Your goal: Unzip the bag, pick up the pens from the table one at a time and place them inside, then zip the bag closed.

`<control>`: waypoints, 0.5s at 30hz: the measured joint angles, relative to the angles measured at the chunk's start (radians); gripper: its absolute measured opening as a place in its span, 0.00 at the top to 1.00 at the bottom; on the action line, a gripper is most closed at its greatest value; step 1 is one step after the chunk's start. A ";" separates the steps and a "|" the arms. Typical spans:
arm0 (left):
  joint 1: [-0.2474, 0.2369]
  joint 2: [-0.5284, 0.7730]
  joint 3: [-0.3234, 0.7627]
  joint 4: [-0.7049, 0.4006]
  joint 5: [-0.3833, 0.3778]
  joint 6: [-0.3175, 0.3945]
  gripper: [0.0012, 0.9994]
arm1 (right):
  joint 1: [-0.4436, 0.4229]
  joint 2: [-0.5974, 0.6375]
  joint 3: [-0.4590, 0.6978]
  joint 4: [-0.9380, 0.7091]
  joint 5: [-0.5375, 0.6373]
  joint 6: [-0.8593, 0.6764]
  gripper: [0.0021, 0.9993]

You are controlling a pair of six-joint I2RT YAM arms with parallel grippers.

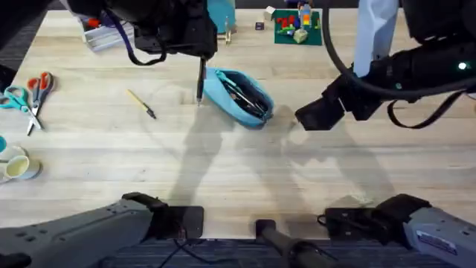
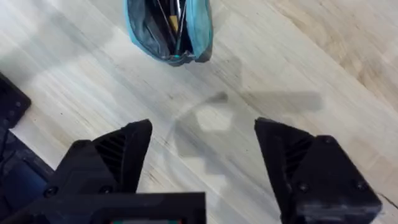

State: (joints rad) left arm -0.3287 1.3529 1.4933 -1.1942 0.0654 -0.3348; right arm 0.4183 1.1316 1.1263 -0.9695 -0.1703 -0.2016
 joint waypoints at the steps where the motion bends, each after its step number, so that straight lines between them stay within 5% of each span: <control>1: -0.002 0.000 0.000 0.000 -0.004 -0.013 0.96 | 0.000 0.000 0.000 0.000 0.000 0.000 0.00; 15: -0.061 0.005 0.000 0.027 -0.041 -0.207 0.96 | 0.000 0.000 0.000 0.000 0.000 0.000 0.00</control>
State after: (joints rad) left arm -0.3899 1.3579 1.4933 -1.1670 0.0240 -0.5419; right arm 0.4183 1.1316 1.1263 -0.9694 -0.1703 -0.2016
